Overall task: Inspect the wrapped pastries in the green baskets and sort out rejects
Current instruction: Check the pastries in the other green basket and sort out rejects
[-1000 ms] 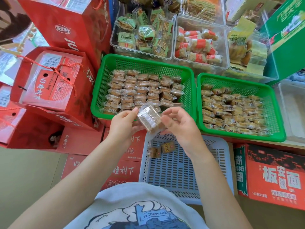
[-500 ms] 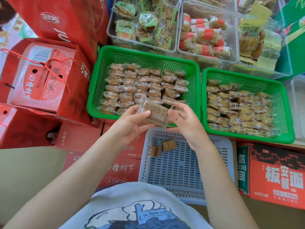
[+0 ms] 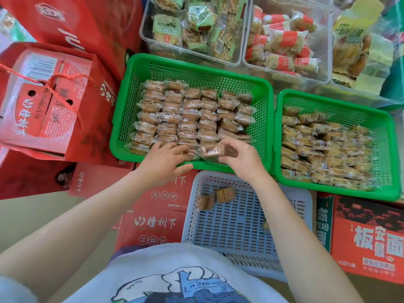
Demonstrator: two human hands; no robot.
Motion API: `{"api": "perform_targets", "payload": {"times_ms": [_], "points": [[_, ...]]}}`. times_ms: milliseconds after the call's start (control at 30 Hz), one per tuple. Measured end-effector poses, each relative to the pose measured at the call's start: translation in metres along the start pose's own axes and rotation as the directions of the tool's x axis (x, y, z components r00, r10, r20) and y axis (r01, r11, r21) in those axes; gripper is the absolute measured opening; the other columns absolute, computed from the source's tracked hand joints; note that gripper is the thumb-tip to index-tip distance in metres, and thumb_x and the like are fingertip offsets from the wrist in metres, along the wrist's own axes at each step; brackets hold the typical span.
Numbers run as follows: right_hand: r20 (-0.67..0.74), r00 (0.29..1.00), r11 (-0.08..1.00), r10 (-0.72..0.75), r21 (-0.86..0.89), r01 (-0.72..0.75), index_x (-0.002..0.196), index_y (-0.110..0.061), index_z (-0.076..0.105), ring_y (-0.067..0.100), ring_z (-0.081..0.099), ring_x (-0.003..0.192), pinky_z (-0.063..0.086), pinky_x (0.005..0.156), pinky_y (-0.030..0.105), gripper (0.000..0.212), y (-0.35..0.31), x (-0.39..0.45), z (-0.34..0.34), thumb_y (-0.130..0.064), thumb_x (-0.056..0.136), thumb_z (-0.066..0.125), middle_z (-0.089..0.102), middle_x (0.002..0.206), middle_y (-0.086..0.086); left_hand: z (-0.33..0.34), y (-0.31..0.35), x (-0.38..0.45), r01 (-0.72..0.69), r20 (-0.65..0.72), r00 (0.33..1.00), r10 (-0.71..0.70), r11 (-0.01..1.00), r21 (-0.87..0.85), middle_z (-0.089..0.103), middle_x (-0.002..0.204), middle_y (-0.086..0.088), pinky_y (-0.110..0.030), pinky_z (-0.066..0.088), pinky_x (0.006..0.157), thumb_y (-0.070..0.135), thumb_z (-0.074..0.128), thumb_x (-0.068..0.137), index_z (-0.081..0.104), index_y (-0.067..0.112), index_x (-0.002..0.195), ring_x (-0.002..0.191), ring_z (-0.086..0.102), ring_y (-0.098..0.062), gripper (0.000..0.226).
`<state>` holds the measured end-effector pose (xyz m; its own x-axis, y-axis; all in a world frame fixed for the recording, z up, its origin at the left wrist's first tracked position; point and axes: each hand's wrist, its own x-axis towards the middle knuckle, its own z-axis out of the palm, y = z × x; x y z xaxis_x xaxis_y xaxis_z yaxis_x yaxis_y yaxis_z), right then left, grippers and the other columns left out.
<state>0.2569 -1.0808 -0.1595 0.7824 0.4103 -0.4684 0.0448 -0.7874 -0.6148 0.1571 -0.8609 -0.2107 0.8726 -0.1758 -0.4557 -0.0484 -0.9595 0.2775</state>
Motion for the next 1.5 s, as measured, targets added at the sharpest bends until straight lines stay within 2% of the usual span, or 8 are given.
{"api": "perform_targets", "payload": {"times_ms": [267, 433, 567, 733, 933, 1167, 1300, 1500], "points": [[0.109, 0.981, 0.794, -0.161, -0.576, 0.194, 0.122, -0.014, 0.060, 0.033, 0.053, 0.105, 0.048, 0.077, 0.039, 0.035, -0.019, 0.008, 0.026, -0.002, 0.090, 0.061, 0.046, 0.113, 0.010, 0.005, -0.005, -0.001, 0.044, -0.037, 0.998, -0.044, 0.999, 0.014, 0.038, 0.159, 0.009, -0.046, 0.024, 0.110, 0.070, 0.018, 0.097, 0.061, 0.033, 0.135, 0.142, 0.035, -0.020, 0.068], [0.334, 0.942, 0.822, 0.003, -0.537, 0.188, 0.139, -0.014, 0.052, 0.031, 0.057, 0.106, 0.052, 0.089, 0.043, 0.037, -0.030, 0.025, 0.029, -0.017, 0.103, 0.046, 0.044, 0.137, 0.011, 0.007, -0.006, -0.001, 0.040, -0.071, 0.997, -0.040, 0.999, 0.000, 0.040, 0.157, 0.011, -0.044, 0.025, 0.107, 0.069, 0.019, 0.097, 0.064, 0.033, 0.131, 0.137, 0.038, -0.019, 0.067], [0.111, 0.994, 0.852, -0.020, -0.518, 0.075, 0.107, -0.013, 0.059, 0.031, 0.056, 0.106, 0.049, 0.091, 0.045, 0.013, -0.018, 0.031, 0.034, -0.020, 0.096, 0.062, 0.058, 0.112, 0.009, 0.006, -0.003, -0.002, 0.042, -0.070, 0.997, -0.042, 0.999, 0.004, 0.036, 0.159, 0.012, -0.044, 0.022, 0.107, 0.067, 0.024, 0.099, 0.060, 0.031, 0.134, 0.139, 0.034, -0.020, 0.061], [-0.042, 0.991, 0.903, 0.124, -0.409, -0.130, 0.116, -0.008, 0.051, 0.031, 0.051, 0.117, 0.048, 0.090, 0.041, 0.055, -0.007, 0.045, 0.038, -0.036, 0.081, 0.081, 0.051, 0.126, 0.013, 0.009, -0.001, -0.001, 0.000, -0.124, 0.992, 0.001, 1.000, 0.009, 0.044, 0.153, 0.006, -0.045, 0.026, 0.108, 0.065, 0.022, 0.100, 0.049, 0.033, 0.142, 0.140, 0.031, -0.023, 0.059], [0.060, 0.950, 0.880, 0.306, -0.398, -0.258, 0.087, -0.008, 0.057, 0.021, 0.054, 0.066, 0.037, 0.054, 0.030, 0.036, -0.013, 0.058, 0.037, -0.039, 0.087, 0.076, 0.058, 0.078, 0.006, 0.007, 0.012, 0.010, -0.044, -0.058, 0.997, 0.047, 0.998, 0.045, 0.011, 0.168, 0.000, -0.051, -0.003, 0.121, 0.072, 0.015, 0.097, 0.030, 0.044, 0.154, 0.155, -0.003, -0.024, 0.065], [0.025, 0.925, 0.916, 0.379, 0.134, -0.379, 0.085, -0.015, 0.060, 0.024, 0.058, 0.082, 0.049, 0.070, 0.035, 0.017, -0.001, 0.060, 0.042, -0.026, 0.097, 0.062, 0.062, 0.087, 0.005, 0.003, 0.012, 0.014, -0.013, -0.011, 1.000, 0.013, 0.999, 0.034, 0.008, 0.169, 0.004, -0.053, -0.004, 0.122, 0.077, 0.015, 0.094, 0.035, 0.047, 0.151, 0.155, -0.004, -0.021, 0.068], [0.225, 0.906, 0.746, 0.359, 0.513, -0.424, 0.082, -0.017, 0.051, 0.022, 0.057, 0.084, 0.056, 0.087, 0.039, 0.020, 0.006, 0.050, 0.028, -0.016, 0.100, 0.058, 0.058, 0.090, 0.004, 0.003, 0.012, 0.014, -0.010, -0.005, 1.000, 0.011, 0.999, 0.031, 0.010, 0.168, 0.004, -0.053, -0.003, 0.122, 0.078, 0.014, 0.094, 0.037, 0.046, 0.150, 0.155, -0.003, -0.021, 0.069], [0.116, 0.964, 0.695, 0.239, 0.673, -0.253, 0.081, -0.015, 0.059, 0.019, 0.058, 0.099, 0.052, 0.082, 0.037, 0.015, -0.002, 0.009, 0.003, -0.012, 0.096, 0.061, 0.061, 0.095, 0.000, 0.000, 0.012, 0.012, -0.002, -0.007, 1.000, 0.002, 1.000, 0.011, 0.010, 0.168, 0.004, -0.053, -0.004, 0.122, 0.078, 0.016, 0.094, 0.036, 0.046, 0.151, 0.155, -0.002, -0.021, 0.068]]}}
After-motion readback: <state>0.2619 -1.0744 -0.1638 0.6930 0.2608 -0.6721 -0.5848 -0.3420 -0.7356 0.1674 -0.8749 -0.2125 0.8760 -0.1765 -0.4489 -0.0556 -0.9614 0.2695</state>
